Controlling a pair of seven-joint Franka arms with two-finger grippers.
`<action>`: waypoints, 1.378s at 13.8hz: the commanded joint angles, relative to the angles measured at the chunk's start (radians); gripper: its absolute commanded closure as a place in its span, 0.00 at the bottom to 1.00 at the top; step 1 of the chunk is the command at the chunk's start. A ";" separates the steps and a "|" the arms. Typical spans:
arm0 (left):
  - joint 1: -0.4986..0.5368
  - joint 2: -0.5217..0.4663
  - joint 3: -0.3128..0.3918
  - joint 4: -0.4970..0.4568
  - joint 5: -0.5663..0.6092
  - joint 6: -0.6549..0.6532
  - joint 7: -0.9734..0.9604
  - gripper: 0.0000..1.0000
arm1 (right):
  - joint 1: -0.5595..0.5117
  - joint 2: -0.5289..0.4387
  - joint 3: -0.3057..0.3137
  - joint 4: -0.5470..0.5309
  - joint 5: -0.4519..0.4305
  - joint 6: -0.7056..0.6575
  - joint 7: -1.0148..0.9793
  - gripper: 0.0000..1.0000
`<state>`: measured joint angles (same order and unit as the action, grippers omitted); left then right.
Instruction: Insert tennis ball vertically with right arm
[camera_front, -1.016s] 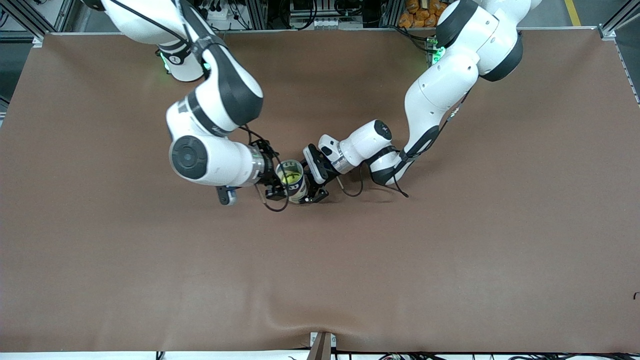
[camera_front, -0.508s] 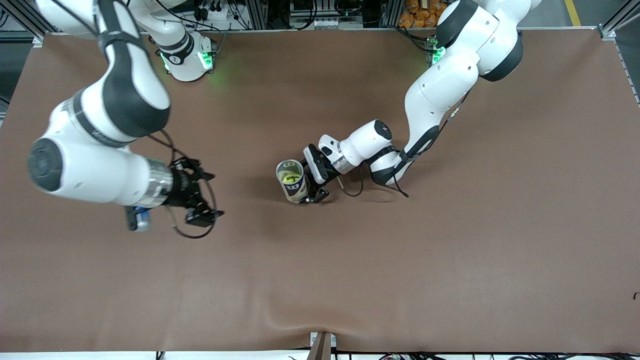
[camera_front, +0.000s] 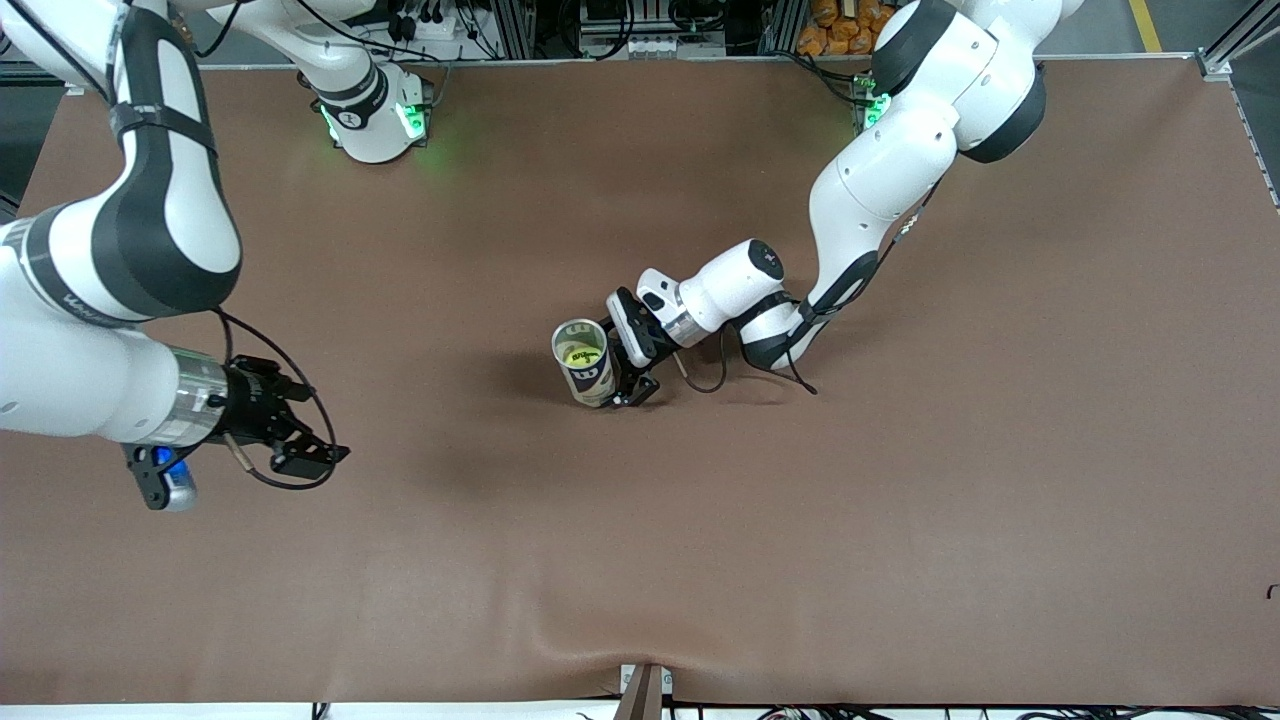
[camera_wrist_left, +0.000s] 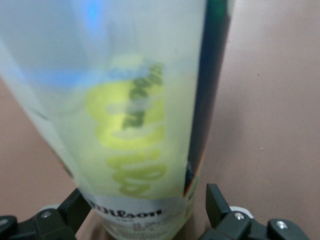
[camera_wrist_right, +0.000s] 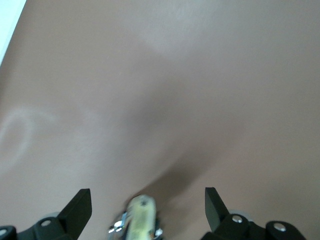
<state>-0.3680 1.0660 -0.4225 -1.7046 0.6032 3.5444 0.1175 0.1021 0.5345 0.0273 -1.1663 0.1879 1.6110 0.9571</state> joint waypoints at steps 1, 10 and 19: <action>0.012 -0.009 -0.002 -0.035 0.027 0.010 -0.012 0.00 | -0.123 -0.014 0.161 0.031 -0.181 -0.067 -0.294 0.00; 0.081 -0.035 -0.007 -0.118 0.072 0.008 -0.024 0.00 | -0.111 -0.354 0.044 -0.138 -0.209 -0.148 -0.783 0.00; 0.213 -0.084 -0.070 -0.191 0.160 0.008 -0.090 0.00 | -0.111 -0.568 -0.035 -0.426 -0.166 -0.040 -0.886 0.00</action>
<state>-0.2018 1.0224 -0.4750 -1.8451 0.7048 3.5514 0.0739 -0.0184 -0.0460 0.0042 -1.6215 0.0312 1.5618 0.0961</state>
